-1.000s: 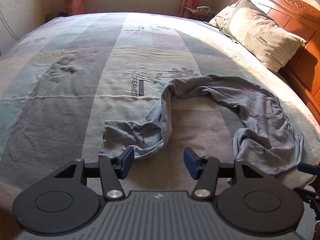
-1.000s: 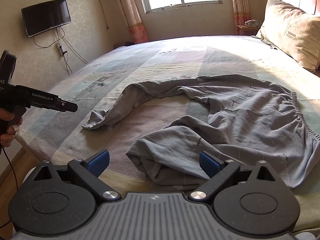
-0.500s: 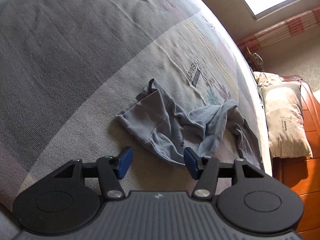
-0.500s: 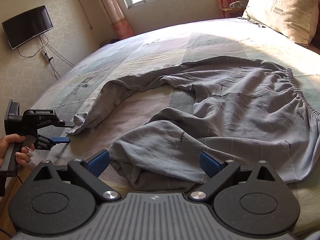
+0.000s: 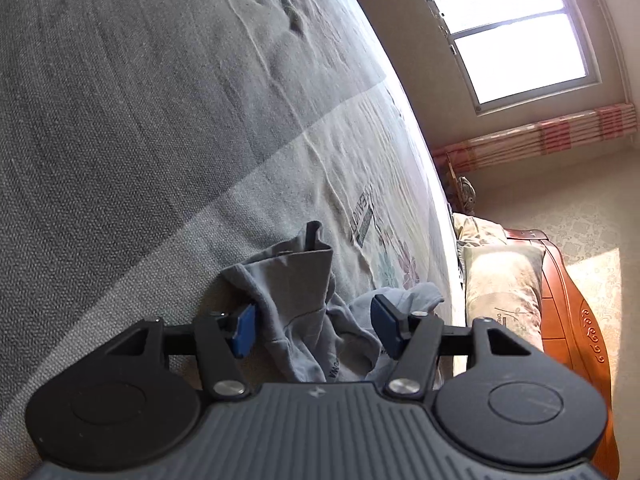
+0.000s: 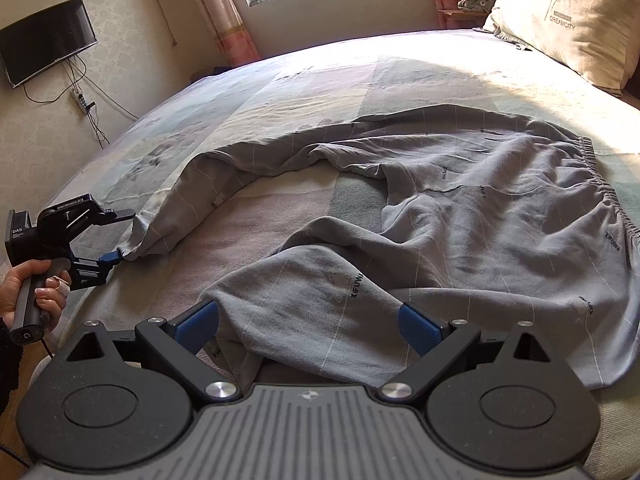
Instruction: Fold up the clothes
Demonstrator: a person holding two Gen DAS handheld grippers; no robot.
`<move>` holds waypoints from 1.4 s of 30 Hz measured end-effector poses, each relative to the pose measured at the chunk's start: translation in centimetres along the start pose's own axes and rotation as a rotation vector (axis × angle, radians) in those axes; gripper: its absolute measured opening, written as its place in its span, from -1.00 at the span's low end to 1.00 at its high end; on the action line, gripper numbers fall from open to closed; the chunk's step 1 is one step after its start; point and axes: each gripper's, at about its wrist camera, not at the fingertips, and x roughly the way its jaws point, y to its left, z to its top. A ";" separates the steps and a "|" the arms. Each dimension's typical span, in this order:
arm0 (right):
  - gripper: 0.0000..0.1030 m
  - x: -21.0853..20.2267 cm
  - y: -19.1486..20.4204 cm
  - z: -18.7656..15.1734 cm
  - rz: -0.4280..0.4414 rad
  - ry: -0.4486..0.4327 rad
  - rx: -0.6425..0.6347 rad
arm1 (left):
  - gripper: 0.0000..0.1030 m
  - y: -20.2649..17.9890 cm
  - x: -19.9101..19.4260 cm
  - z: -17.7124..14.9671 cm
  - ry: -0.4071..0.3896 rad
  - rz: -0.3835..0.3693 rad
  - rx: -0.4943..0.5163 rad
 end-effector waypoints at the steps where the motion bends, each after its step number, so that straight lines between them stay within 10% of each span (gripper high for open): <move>1: 0.91 0.1 0.0 0.1 -0.001 0.001 -0.001 | 0.17 -0.1 0.2 0.1 -0.003 -0.005 0.011; 15: 0.91 0.6 0.8 0.2 -0.034 0.018 -0.012 | 0.01 -0.4 1.1 0.4 -0.027 -0.063 0.119; 20: 0.91 1.3 0.8 -0.3 -0.048 0.043 0.004 | -0.78 0.5 2.5 1.9 -0.020 -0.003 0.134; 28: 0.91 0.6 1.1 -0.8 -0.070 0.050 -0.005 | -0.88 -3.6 1.5 2.7 -0.051 0.133 0.317; 42: 0.91 0.5 1.2 0.6 -0.107 0.018 -0.028 | -0.88 -10.6 0.6 14.3 -0.205 0.268 0.543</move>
